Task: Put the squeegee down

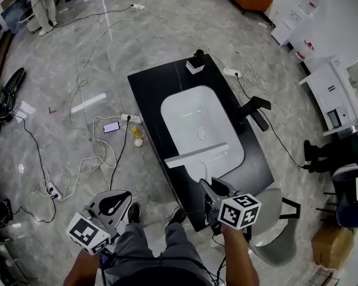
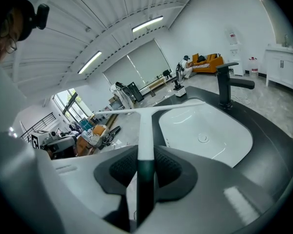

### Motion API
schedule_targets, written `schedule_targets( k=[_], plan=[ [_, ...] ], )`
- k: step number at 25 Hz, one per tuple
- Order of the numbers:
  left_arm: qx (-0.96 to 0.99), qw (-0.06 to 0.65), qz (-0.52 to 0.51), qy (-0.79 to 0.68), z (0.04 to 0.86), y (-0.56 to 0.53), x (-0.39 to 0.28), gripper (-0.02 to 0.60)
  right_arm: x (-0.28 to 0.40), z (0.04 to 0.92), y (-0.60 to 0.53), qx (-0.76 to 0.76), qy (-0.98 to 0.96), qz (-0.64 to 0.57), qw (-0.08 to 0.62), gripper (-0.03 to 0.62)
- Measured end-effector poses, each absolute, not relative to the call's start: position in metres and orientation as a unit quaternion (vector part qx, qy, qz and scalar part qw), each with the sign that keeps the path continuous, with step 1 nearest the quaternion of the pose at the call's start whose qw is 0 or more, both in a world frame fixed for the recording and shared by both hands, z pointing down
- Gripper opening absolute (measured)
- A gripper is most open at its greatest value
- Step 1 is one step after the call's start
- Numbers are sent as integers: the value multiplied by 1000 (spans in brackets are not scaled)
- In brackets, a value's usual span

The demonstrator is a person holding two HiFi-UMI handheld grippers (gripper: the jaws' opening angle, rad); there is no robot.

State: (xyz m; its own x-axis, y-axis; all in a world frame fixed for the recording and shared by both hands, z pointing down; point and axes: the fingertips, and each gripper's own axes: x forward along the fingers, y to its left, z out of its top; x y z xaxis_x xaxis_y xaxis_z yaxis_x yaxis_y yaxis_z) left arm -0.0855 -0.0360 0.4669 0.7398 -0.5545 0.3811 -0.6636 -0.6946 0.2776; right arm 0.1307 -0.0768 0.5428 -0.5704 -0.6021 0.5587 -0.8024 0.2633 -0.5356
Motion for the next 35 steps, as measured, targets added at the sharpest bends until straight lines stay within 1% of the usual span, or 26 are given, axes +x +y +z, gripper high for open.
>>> schedule_targets(
  k=[10,21,28,35],
  plan=[
    [909,219,146,-324,491,-34,-72,5,138,572,-75,447,-771,437,119,98],
    [914,218,173,-297,516,-47,-49,5,149,605,-86,455,-752,464,107,98],
    [912,226,184,-289,526,-47,-50,5,150,615,-94,458,-745,474,102,98],
    [910,228,188,-291,533,-51,-52,5,157,635,-99,462,-738,478,117,98]
  ],
)
